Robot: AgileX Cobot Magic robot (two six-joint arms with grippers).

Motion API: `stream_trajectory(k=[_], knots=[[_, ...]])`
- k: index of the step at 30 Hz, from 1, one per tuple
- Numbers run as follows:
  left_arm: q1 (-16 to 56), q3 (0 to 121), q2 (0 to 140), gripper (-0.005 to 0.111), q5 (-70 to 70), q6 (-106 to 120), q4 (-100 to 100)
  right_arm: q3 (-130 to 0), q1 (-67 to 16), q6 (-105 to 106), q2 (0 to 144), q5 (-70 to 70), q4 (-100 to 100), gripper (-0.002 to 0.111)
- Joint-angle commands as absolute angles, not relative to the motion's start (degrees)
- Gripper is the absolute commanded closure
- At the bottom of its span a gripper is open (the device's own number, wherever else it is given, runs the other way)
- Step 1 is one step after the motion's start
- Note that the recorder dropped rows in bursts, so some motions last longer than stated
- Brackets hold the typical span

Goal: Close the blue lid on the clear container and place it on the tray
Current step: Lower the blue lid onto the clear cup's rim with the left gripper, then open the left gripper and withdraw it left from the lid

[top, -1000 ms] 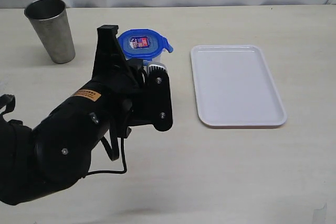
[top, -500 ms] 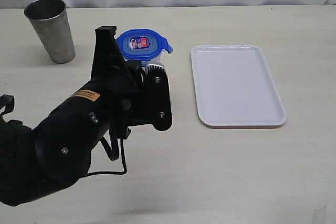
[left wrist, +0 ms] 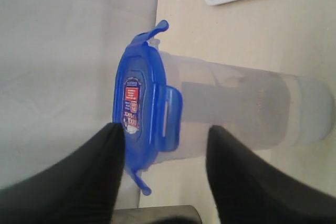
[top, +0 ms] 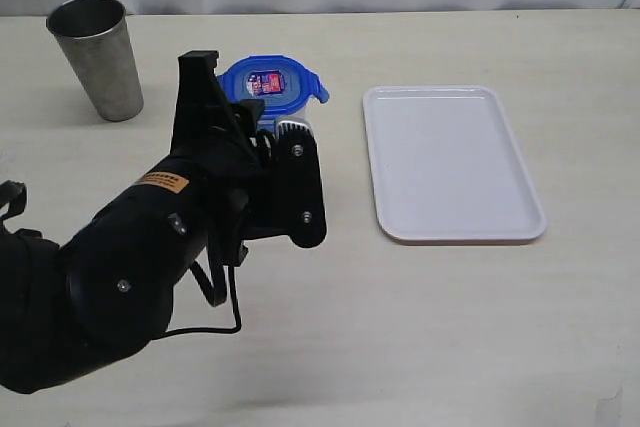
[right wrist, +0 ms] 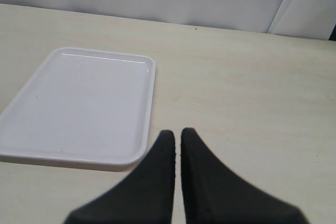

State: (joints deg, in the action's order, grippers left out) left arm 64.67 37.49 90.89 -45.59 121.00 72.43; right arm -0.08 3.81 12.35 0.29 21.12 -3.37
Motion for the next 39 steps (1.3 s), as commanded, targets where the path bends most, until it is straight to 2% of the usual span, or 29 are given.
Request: stream_trajectory(k=[1,27,29,35,39], knots=[[64.69,37.40,90.50,0.044,-48.44,122.45,73.06,0.00,4.15,12.43,0.00,20.92,-3.83,0.104],[64.69,37.40,89.83,0.043,-61.78,121.05,87.16,0.00,4.15,12.43,0.00,20.92,-3.83,0.104],[64.60,37.40,89.32,0.049,-62.98,121.02,87.06,0.00,4.15,12.43,0.00,20.92,-3.83,0.104],[60.48,37.40,85.83,0.075,-65.55,117.29,85.83,0.00,4.15,12.43,0.00,20.92,-3.83,0.104],[55.79,37.40,81.17,0.101,-59.58,113.67,85.69,0.00,4.15,12.43,0.00,20.92,-3.83,0.104]])
